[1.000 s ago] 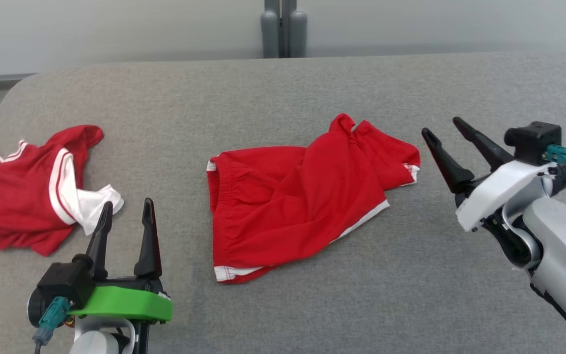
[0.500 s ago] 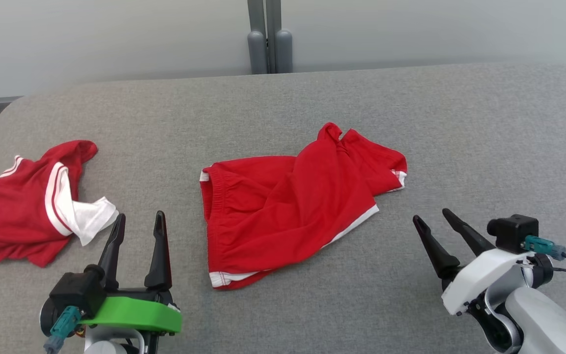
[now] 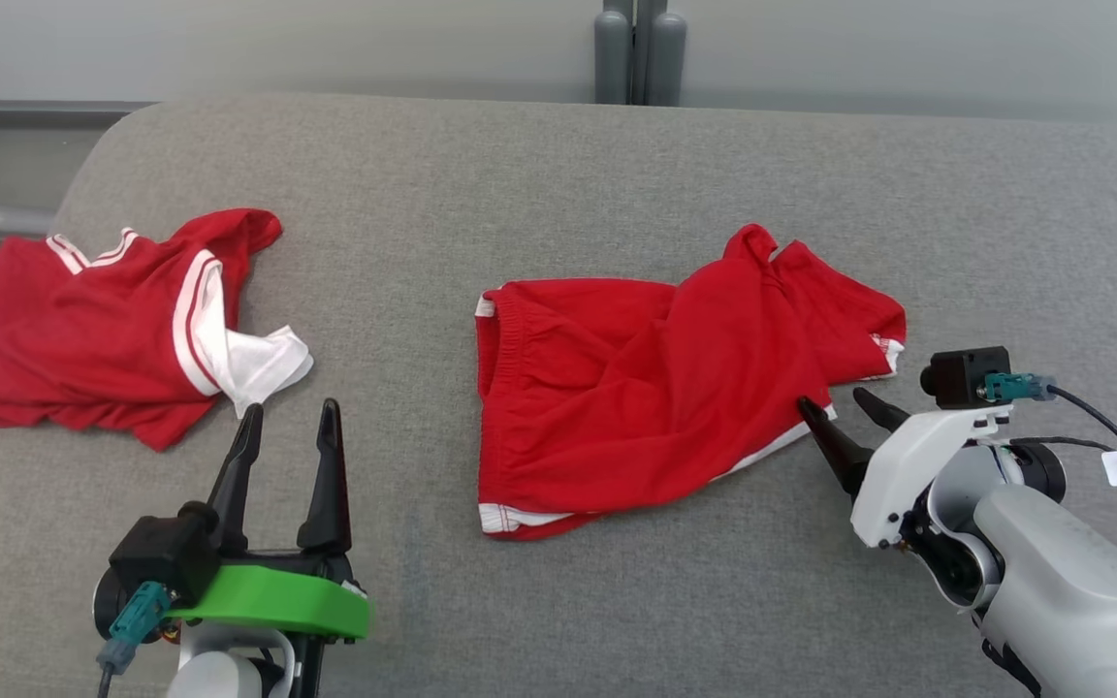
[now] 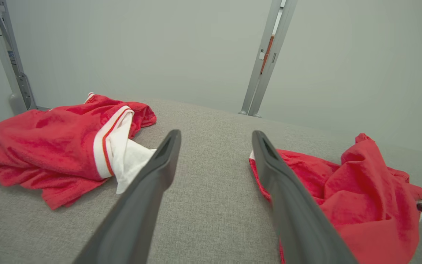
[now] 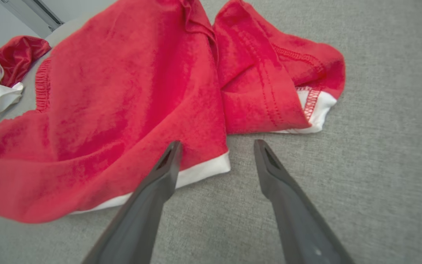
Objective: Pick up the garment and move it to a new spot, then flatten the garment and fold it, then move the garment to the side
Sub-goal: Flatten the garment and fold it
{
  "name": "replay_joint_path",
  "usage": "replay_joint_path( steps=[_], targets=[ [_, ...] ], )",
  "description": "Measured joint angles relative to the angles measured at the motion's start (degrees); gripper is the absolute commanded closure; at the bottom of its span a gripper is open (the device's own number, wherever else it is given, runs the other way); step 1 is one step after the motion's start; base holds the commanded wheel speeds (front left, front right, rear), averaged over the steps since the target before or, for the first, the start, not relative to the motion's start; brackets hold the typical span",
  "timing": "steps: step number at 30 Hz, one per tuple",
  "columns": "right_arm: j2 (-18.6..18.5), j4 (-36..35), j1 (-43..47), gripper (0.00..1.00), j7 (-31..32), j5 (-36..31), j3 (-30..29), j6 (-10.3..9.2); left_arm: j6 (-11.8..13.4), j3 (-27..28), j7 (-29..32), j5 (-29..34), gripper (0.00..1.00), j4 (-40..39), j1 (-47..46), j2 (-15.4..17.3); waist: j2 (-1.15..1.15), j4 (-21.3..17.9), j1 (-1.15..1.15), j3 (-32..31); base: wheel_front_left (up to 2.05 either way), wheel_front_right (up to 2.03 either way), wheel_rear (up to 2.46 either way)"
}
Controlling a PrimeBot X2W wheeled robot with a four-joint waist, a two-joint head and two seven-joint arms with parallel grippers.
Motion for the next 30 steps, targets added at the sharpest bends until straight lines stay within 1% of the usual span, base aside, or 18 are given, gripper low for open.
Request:
replay_joint_path(
  steps=[5,6,7,8,12,15,18,21,23,26,27,28,30],
  targets=[
    [0.25,3.08,-1.64,0.0,0.69,3.52,2.24,0.0,-0.02,0.23,0.0,-0.05,0.0,0.23,-0.57,-0.01,0.0,2.02,0.0,1.33,0.0,0.0,0.0],
    [0.35,3.33,-1.78,0.33,0.75,4.32,2.53,0.0,-0.03,0.26,0.0,-0.05,0.0,0.26,-0.64,-0.01,0.0,2.23,0.0,1.53,0.0,0.0,0.0],
    [0.42,3.5,-1.99,0.6,0.71,5.13,2.94,0.0,-0.03,0.33,0.0,-0.04,0.0,0.29,-0.7,-0.02,0.0,2.43,0.0,1.75,0.0,0.0,0.0],
    [0.38,3.58,-2.29,1.0,0.36,5.56,3.47,0.0,-0.03,0.46,0.0,-0.04,0.0,0.31,-0.71,-0.03,0.0,2.58,0.0,1.93,0.0,0.0,0.0],
    [0.04,3.18,-2.68,1.0,-1.48,7.34,5.24,0.01,-0.03,1.01,0.0,-0.03,0.0,0.65,-0.72,-0.04,0.0,2.23,0.0,1.88,0.0,0.0,0.0],
    [-2.23,3.16,-3.22,1.0,-4.56,7.19,5.97,0.01,-0.04,0.75,0.0,-0.01,0.0,0.91,-0.71,-0.08,0.0,1.66,0.0,1.1,0.0,0.0,0.0],
    [-4.14,3.22,-4.61,1.0,-7.33,5.02,6.8,0.0,-0.09,0.68,0.0,0.04,0.0,1.07,-0.63,-0.1,0.0,1.23,0.0,0.24,0.0,0.0,0.0],
    [-4.48,2.81,-6.75,1.0,-8.92,1.33,8.39,0.0,-0.09,0.41,0.0,0.07,0.0,1.33,-0.36,-0.1,0.0,0.92,0.0,-0.52,0.0,0.0,0.0],
    [-3.8,2.49,-8.07,1.0,-9.58,-1.78,9.62,0.01,-0.09,0.1,0.0,0.0,0.0,1.58,-0.33,-0.11,0.0,0.9,0.0,-0.9,0.0,0.0,0.0],
    [-1.25,2.07,-9.87,1.0,-9.7,-6.02,11.37,0.0,-0.09,-0.27,0.0,-0.3,0.0,1.94,-0.32,-0.11,0.0,1.32,0.0,-1.11,0.0,0.0,0.0],
    [-0.05,2.08,-10.34,0.92,-9.37,-7.73,12.24,0.01,-0.09,-0.42,0.0,-0.44,0.0,2.04,-0.31,-0.12,0.0,1.58,0.0,-1.13,0.0,0.0,0.0],
    [1.21,2.1,-10.6,0.87,-8.89,-9.1,13.07,0.01,-0.09,-0.48,0.0,-0.57,0.0,2.12,-0.31,-0.12,0.0,1.83,0.0,-1.12,0.0,0.0,0.0],
    [3.6,2.59,-10.84,0.85,-8.12,-10.74,14.19,0.01,-0.09,-0.64,0.0,-0.69,0.0,2.22,-0.31,-0.11,0.0,2.29,0.0,-1.05,0.0,0.0,0.0]
  ],
)
